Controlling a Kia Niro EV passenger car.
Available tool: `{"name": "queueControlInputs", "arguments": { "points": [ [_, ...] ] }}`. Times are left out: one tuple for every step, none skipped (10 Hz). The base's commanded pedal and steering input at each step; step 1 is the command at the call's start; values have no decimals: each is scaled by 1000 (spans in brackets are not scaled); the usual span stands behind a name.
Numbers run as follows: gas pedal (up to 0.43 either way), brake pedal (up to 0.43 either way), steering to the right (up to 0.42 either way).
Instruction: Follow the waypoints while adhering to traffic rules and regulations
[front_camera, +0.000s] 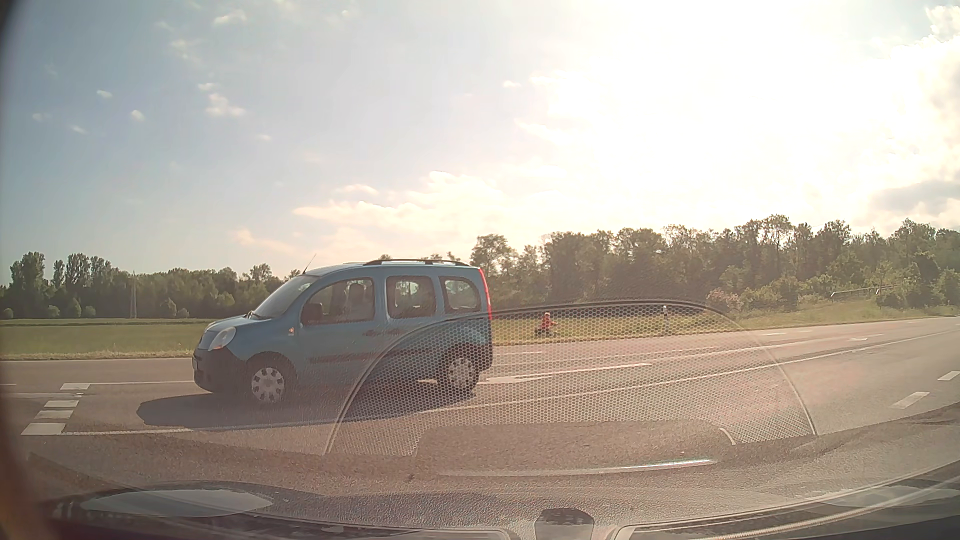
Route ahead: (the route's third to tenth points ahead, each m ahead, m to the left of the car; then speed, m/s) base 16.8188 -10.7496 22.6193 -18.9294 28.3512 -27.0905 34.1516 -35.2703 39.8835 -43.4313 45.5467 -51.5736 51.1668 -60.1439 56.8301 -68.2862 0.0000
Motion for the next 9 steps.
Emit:
{"name": "queueControlInputs", "arguments": {
  "points": [
    [0,195,276],
    [0,189,276],
    [0,189,276],
    [0,189,276],
    [0,189,276],
    [0,189,276],
    [0,189,276],
    [0,189,276],
    [0,189,276]
  ]
}}
